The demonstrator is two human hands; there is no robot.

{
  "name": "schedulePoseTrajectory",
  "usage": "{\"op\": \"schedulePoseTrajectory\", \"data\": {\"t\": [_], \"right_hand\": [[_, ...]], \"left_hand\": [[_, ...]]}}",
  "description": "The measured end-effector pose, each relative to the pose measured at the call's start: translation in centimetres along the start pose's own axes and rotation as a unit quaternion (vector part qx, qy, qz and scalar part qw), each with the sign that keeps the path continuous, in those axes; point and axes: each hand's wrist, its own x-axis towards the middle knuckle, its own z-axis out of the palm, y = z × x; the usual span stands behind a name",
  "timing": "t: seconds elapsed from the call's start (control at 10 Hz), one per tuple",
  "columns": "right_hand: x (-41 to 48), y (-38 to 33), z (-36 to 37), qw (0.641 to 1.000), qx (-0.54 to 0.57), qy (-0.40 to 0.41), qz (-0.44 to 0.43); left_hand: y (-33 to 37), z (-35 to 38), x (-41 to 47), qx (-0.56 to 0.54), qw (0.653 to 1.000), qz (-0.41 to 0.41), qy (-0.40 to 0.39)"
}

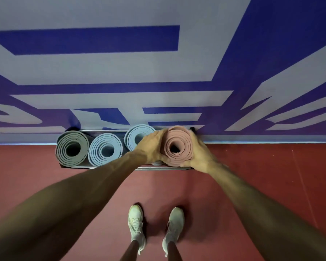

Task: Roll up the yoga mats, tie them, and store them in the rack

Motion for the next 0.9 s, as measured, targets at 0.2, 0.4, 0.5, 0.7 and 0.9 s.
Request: {"op": "schedulePoseTrajectory", "data": {"t": [0.2,0.4,0.5,0.7,0.9], "right_hand": [[1.2,2.9,2.3,0.999,-0.008,0.038,0.01],[2.6,4.2,3.0,1.0,-0.015,0.014,0.018],[4.1,4.7,3.8,0.999,-0.037,0.018,0.026],[5.8,4.8,4.8,0.993,-0.087,0.057,0.057],[4.1,2.6,3.4,0.984,-0.134,0.1,0.064]], "left_hand": [[-0.7,3.0,1.0,0.081,0.996,0.007,0.023],[-3.0,4.7,1.9,0.134,0.99,0.021,0.033],[-4.6,5.5,2.4,0.15,0.988,0.022,0.028],[-4.3,6.4,3.1,0.215,0.975,0.012,0.056],[-2.0,3.9,2.4,0.105,0.994,-0.014,0.011]]}}
